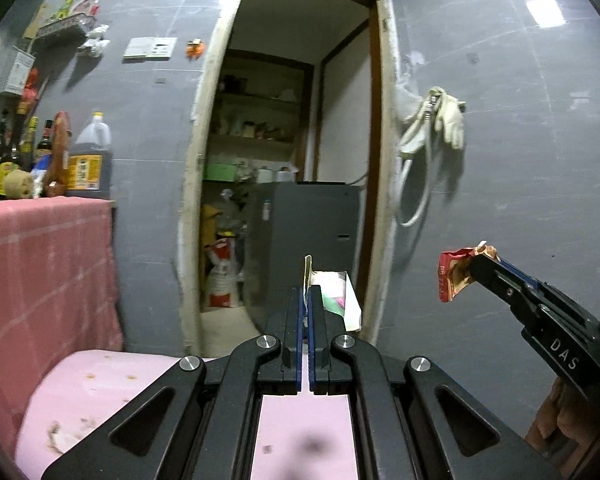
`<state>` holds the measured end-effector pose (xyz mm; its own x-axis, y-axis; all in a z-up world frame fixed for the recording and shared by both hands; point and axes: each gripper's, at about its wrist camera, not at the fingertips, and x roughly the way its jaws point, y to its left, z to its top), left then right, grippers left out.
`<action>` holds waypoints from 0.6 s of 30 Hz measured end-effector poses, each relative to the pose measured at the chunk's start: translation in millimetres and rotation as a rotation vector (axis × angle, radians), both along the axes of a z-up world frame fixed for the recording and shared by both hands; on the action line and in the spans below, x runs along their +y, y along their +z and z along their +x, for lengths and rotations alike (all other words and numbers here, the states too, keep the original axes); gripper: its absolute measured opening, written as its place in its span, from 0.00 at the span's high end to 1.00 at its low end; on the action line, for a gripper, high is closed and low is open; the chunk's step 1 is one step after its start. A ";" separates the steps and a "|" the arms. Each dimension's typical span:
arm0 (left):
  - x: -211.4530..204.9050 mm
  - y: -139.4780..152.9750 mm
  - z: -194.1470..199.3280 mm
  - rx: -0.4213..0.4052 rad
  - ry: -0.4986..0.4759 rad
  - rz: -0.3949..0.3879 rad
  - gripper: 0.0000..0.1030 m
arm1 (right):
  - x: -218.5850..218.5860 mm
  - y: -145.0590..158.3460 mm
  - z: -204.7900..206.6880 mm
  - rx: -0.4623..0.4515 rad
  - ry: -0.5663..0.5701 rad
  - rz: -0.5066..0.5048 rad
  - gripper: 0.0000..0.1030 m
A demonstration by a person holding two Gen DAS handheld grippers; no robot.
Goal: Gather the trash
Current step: 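Grasp a red-gold wrapper with the right gripper while the left gripper grasps a white paper strip, then carry both items over the blue basin and open both grippers to drop them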
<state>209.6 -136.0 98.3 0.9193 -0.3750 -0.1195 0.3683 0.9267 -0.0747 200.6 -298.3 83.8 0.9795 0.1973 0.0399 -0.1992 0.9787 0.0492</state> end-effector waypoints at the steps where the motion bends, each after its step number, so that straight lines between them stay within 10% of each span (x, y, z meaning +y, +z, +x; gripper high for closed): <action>1: -8.2 0.3 0.5 0.001 -0.012 0.002 1.00 | -5.1 -0.7 -2.1 -0.001 -0.012 0.004 0.89; 18: -92.0 -21.8 24.5 0.101 -0.122 -0.004 1.00 | -90.0 -29.3 -1.6 0.076 -0.134 0.075 0.89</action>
